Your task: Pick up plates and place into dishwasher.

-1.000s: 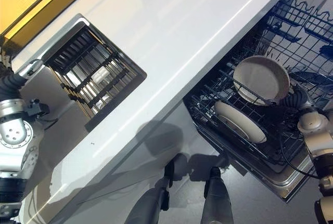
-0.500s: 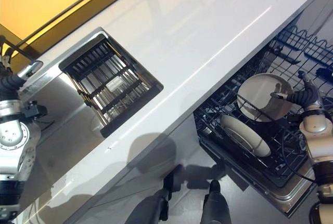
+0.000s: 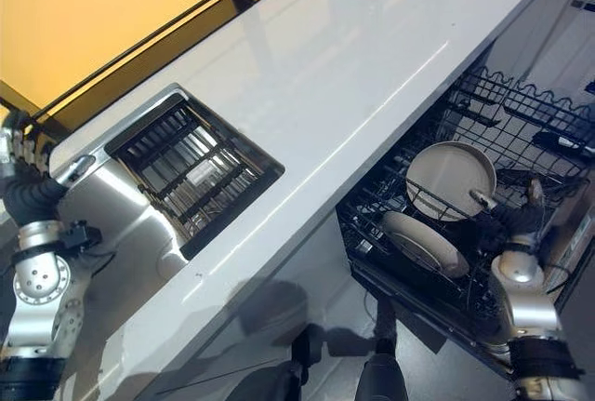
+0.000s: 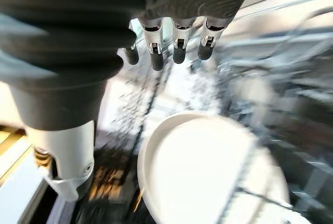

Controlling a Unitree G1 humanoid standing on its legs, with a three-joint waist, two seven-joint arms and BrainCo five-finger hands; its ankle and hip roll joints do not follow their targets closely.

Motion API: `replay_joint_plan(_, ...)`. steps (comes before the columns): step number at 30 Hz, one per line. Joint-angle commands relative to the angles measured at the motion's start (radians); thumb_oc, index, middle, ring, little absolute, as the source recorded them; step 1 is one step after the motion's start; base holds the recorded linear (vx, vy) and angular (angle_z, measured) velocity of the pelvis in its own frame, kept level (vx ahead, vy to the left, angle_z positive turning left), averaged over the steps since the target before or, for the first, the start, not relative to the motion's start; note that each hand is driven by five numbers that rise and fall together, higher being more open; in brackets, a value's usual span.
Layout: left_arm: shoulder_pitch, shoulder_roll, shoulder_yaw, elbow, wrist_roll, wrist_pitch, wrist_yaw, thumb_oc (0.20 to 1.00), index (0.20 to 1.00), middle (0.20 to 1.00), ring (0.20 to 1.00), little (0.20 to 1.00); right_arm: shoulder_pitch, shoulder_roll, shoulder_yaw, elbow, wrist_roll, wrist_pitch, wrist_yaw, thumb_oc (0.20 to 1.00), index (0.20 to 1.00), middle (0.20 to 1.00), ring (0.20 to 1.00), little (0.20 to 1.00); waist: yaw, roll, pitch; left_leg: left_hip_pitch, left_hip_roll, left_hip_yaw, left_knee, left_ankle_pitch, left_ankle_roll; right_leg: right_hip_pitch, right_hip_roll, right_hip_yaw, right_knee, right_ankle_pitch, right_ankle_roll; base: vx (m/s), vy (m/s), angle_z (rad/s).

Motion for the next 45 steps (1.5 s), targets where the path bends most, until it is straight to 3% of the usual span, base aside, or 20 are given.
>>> replay_joint_plan(1, -0.014, 0.0, 0.055, -0.011, 0.005, -0.077, 0.0, 1.0, 1.0, 1.0, 1.0, 1.0, -0.035, -0.005, -0.048, -0.061, 0.017, -0.097, -0.109, 1.0, 1.0, 1.0, 1.0, 1.0, -0.025, -0.036, -0.009, 0.027, -0.065, -0.002, 0.192, -0.214, 0.027, 0.068, -0.027, 0.086, -0.289, 0.205, 0.017, -0.05, 0.091, -0.14)
replay_joint_plan(8, -0.027, -0.018, 0.029, -0.007, -0.026, -0.074, -0.004, 1.0, 1.0, 1.0, 1.0, 1.0, -0.053, 0.016, -0.03, -0.073, -0.06, -0.106, -0.194, 1.0, 1.0, 1.0, 1.0, 1.0, -0.036, -0.018, 0.011, 0.001, -0.08, 0.014, 0.22, -0.222, 0.035, 0.037, -0.037, 0.108, -0.284, 0.219, 0.02, -0.06, 0.047, -0.17)
replay_joint_plan(16, -0.012, -0.054, 0.01, -0.02, -0.018, -0.068, -0.02, 1.0, 1.0, 1.0, 1.0, 1.0, -0.016, 0.033, 0.007, -0.058, -0.059, -0.089, -0.119, 1.0, 1.0, 1.0, 1.0, 1.0, -0.05, -0.006, 0.013, -0.004, -0.098, 0.022, 0.266, -0.241, 0.042, 0.022, -0.045, 0.136, -0.252, 0.218, 0.027, 0.03, 0.047, -0.08)
replay_joint_plan(25, -0.12, -0.037, -0.058, 0.01, 0.0, -0.068, 0.059, 1.0, 1.0, 1.0, 1.0, 1.0, -0.137, 0.031, 0.061, -0.003, -0.006, -0.143, -0.188, 1.0, 1.0, 1.0, 1.0, 1.0, -0.068, 0.027, 0.111, -0.126, -0.117, 0.042, 0.348, -0.249, 0.046, -0.118, -0.051, 0.174, -0.181, 0.225, 0.029, -0.1, 0.012, -0.1)
replay_joint_plan(30, -0.167, -0.03, -0.08, 0.011, -0.001, -0.069, 0.077, 1.0, 1.0, 1.0, 1.0, 1.0, -0.205, 0.05, 0.085, 0.023, 0.022, -0.16, -0.211, 1.0, 1.0, 1.0, 1.0, 1.0, -0.077, 0.061, 0.16, -0.191, -0.131, 0.047, 0.381, -0.245, 0.046, -0.191, -0.047, 0.188, -0.141, 0.223, 0.024, -0.06, 0.008, -0.08)
replay_joint_plan(34, -0.168, -0.045, -0.098, -0.009, 0.003, -0.066, 0.084, 1.0, 1.0, 1.0, 1.0, 1.0, -0.234, 0.06, 0.107, 0.041, 0.036, -0.169, -0.159, 1.0, 1.0, 1.0, 1.0, 1.0, -0.075, 0.087, 0.165, -0.231, -0.146, 0.043, 0.387, -0.239, 0.046, -0.239, -0.044, 0.199, -0.125, 0.222, 0.018, 0.03, 0.058, -0.06)
replay_joint_plan(37, -0.169, -0.054, -0.108, -0.024, 0.001, -0.058, 0.086, 1.0, 1.0, 1.0, 1.0, 1.0, -0.255, 0.07, 0.123, 0.051, 0.061, -0.188, -0.068, 1.0, 1.0, 1.0, 1.0, 1.0, -0.068, 0.097, 0.165, -0.251, -0.153, 0.034, 0.385, -0.232, 0.044, -0.26, -0.038, 0.206, -0.121, 0.222, 0.014, 0.05, 0.062, -0.06)
replay_joint_plan(40, -0.178, -0.06, -0.117, -0.033, 0.0, -0.038, 0.092, 1.0, 1.0, 1.0, 1.0, 1.0, -0.278, 0.075, 0.14, 0.058, 0.07, -0.212, -0.002, 1.0, 1.0, 1.0, 1.0, 1.0, -0.057, 0.096, 0.165, -0.268, -0.152, 0.03, 0.384, -0.226, 0.043, -0.274, -0.037, 0.206, -0.118, 0.221, 0.012, 0.03, 0.031, -0.05)
replay_joint_plan(45, -0.201, -0.054, -0.124, -0.025, 0.006, -0.024, 0.105, 1.0, 1.0, 1.0, 1.0, 1.0, -0.319, 0.085, 0.154, 0.059, 0.076, -0.23, 0.014, 1.0, 1.0, 1.0, 1.0, 1.0, -0.042, 0.085, 0.165, -0.303, -0.148, 0.023, 0.387, -0.218, 0.042, -0.305, -0.035, 0.201, -0.11, 0.22, 0.014, 0.0, -0.003, 0.01)
